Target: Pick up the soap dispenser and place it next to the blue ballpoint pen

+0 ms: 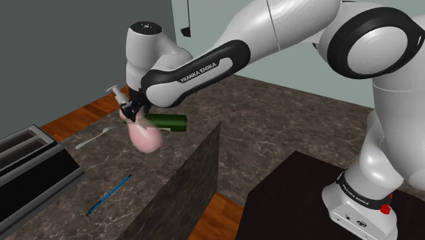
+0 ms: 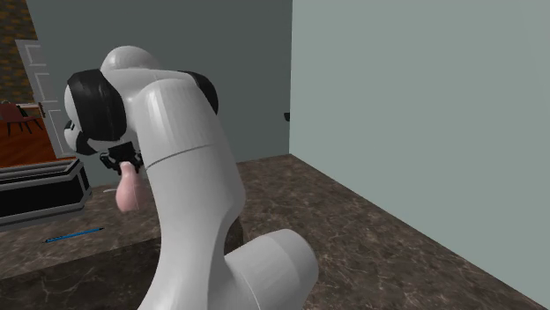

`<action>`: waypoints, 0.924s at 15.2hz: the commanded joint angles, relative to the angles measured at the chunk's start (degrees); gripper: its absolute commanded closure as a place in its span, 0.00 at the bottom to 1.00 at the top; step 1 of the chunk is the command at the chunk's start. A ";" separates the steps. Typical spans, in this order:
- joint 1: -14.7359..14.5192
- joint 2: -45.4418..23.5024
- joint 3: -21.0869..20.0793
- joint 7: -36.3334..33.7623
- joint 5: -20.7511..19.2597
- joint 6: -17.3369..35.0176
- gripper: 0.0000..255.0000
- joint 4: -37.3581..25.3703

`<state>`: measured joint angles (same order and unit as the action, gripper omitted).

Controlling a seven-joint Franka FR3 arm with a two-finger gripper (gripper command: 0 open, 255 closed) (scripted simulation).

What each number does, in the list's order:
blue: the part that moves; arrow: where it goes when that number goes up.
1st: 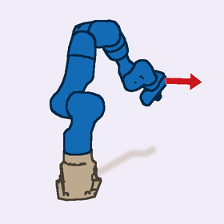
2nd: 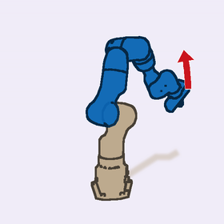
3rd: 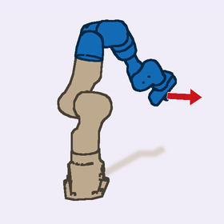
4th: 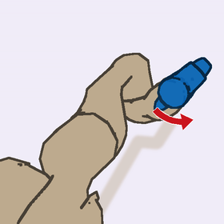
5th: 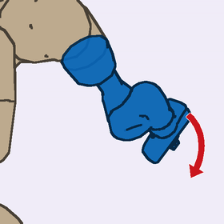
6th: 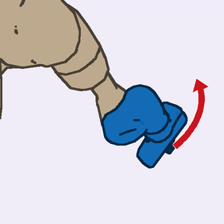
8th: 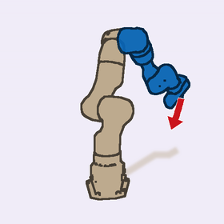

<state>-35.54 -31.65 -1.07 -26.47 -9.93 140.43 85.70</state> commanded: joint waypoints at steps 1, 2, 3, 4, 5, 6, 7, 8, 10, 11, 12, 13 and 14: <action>-0.04 -0.57 0.12 -0.26 -0.18 1.34 1.00 0.63; -0.06 -0.88 0.18 -0.37 -0.26 1.94 1.00 0.92; -0.09 -1.19 0.23 -0.49 -0.34 2.54 1.00 1.20; -0.11 -1.52 0.29 -0.61 -0.43 3.13 1.00 1.46; -0.14 -1.86 0.35 -0.73 -0.51 3.71 1.00 1.71; -0.17 -2.21 0.41 -0.85 -0.60 4.29 1.00 1.94; -0.20 -2.57 0.47 -0.97 -0.68 4.86 1.00 2.16; -0.23 -2.94 0.54 -1.09 -0.77 5.44 1.00 2.37; -0.23 -2.94 0.54 -1.09 -0.76 5.44 1.00 2.37; -0.23 -2.94 0.54 -1.09 -0.76 5.44 1.00 2.37; -0.23 -2.94 0.54 -1.09 -0.76 5.44 1.00 2.37; -0.23 -2.94 0.55 -1.09 -0.76 5.44 1.00 2.37; -0.24 -2.94 0.55 -1.09 -0.76 5.44 1.00 2.37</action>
<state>-35.75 -34.20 -0.45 -27.60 -10.74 146.07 87.79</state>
